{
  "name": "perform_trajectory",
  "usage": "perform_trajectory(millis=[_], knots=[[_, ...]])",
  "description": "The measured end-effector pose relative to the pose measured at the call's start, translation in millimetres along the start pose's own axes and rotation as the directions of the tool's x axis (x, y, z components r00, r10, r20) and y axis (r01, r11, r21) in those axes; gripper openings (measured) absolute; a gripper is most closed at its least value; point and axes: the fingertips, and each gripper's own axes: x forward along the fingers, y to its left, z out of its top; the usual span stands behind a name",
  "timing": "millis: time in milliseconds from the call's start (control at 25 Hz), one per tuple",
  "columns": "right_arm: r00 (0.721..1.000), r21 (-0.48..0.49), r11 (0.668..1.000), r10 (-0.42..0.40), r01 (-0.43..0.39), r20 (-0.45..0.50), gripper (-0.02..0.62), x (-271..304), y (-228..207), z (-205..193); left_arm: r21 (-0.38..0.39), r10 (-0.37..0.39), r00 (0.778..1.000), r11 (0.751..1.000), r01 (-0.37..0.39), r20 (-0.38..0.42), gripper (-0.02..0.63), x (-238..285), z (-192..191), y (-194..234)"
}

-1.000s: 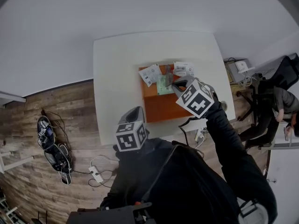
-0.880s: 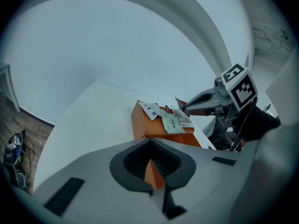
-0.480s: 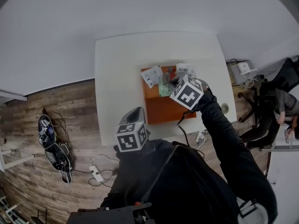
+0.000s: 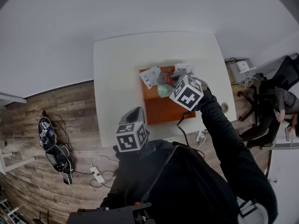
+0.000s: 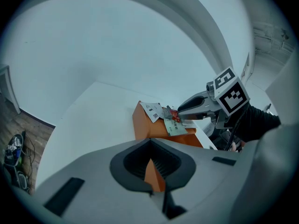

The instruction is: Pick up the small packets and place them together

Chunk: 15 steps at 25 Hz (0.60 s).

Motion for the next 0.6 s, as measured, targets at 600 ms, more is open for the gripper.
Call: perform_trajectory(millis=[600], knots=[[0.916,0.215,0.959,-0.246,0.182,0.318,0.064,-96,-28,31,0.044,-0.043,0.998,0.998,0.041,0.039,-0.002,-4,22,-21]])
